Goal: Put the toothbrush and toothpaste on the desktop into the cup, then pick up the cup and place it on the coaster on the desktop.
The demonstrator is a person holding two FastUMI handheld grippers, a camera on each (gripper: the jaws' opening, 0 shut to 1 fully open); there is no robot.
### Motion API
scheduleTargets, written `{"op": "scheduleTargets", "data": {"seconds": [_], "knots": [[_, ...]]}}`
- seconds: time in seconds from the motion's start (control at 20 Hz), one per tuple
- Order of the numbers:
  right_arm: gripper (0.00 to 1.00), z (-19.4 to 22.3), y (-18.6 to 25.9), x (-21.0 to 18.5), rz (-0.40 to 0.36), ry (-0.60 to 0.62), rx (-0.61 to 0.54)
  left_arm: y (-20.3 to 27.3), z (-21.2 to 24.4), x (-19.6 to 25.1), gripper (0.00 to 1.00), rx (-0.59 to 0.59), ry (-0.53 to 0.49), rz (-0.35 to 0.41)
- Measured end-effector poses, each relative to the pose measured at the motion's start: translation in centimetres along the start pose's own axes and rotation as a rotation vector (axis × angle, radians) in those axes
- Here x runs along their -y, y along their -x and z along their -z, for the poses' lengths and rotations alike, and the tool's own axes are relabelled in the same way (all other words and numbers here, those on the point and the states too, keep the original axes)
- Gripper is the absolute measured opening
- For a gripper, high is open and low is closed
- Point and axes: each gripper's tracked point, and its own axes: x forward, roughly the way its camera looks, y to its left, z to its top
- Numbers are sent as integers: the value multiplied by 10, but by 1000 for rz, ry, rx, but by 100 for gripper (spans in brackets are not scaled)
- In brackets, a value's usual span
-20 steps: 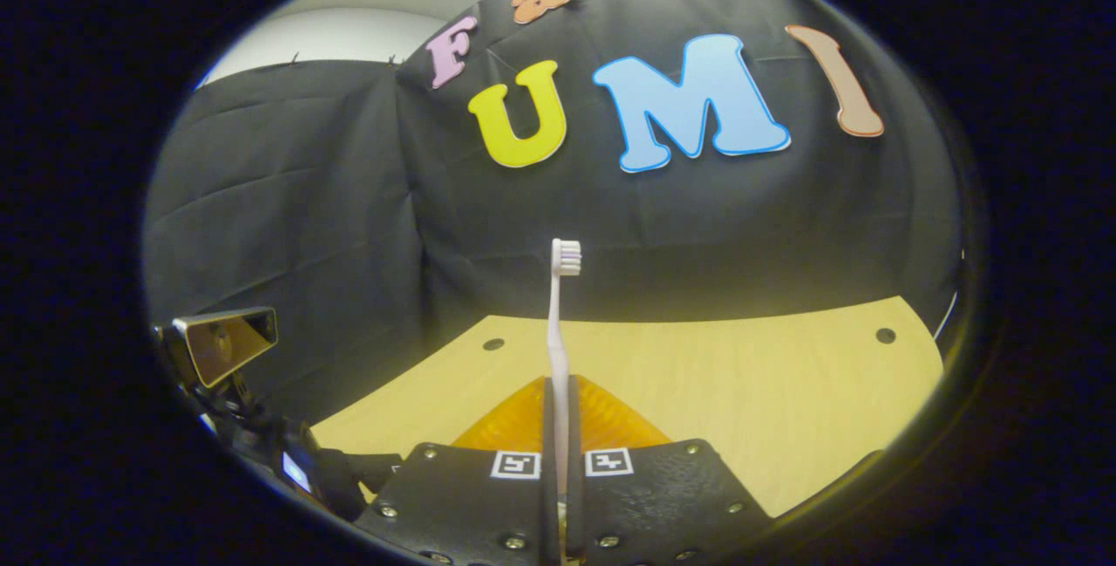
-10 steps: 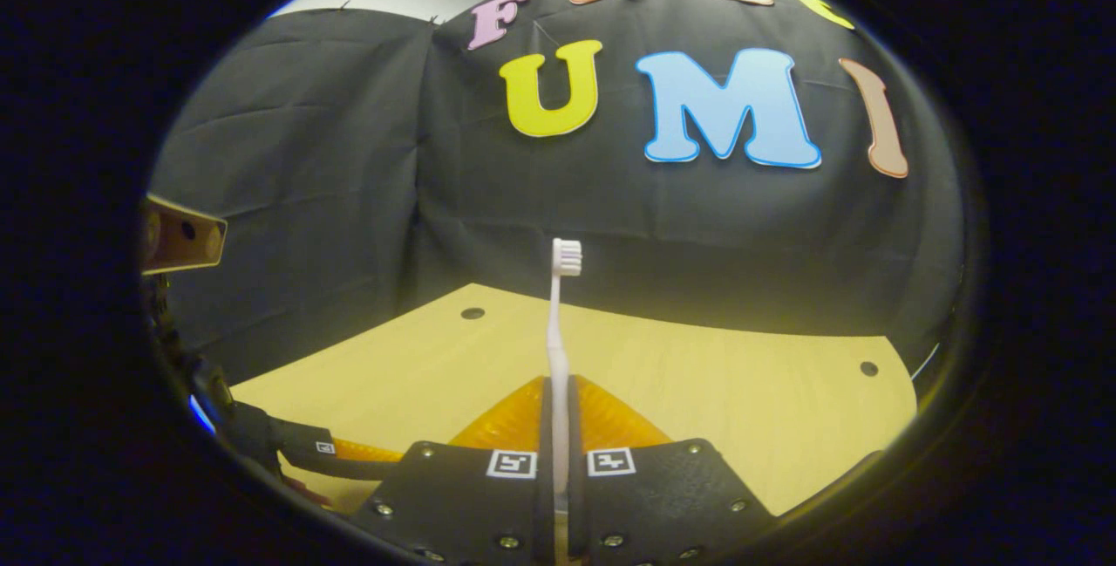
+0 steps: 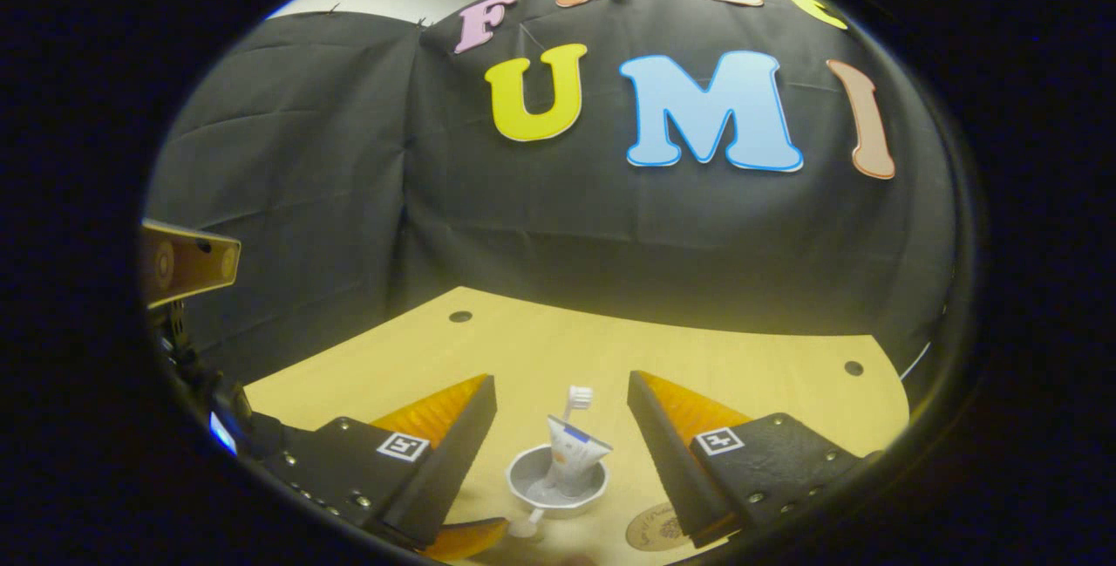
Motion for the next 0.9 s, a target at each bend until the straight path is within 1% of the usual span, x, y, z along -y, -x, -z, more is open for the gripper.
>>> {"op": "scheduleTargets", "data": {"seconds": [0.25, 0.4, 0.45, 0.5, 0.55, 0.65, 0.75, 0.8, 0.85, 0.9], "knots": [[95, -21, 21, 31, 56, -20, 34, -11, -6, 22, 94, -18, 10, 15], [92, -30, 36, 51, 87, -28, 37, -22, -5, 34, 94, -49, 25, 8], [95, -30, 42, 59, 104, -25, 34, -28, -4, 36, 94, -69, 37, -2], [95, -31, 47, 67, 115, -24, 31, -32, -4, 35, 94, -85, 47, -23], [95, -29, 53, 74, 125, -27, 25, -36, -3, 36, 96, -105, 57, -36], [95, -27, 64, 87, 144, -39, 10, -43, -2, 36, 93, -144, 78, -58], [95, -23, 73, 98, 161, -52, 3, -46, 4, 34, 95, -188, 98, -85], [92, -21, 77, 102, 169, -55, 0, -47, 6, 31, 93, -213, 109, -103], [95, -18, 82, 108, 180, -54, -8, -49, 10, 29, 93, -241, 122, -121], [95, -15, 86, 115, 193, -54, -14, -50, 14, 27, 93, -273, 138, -135]]}}
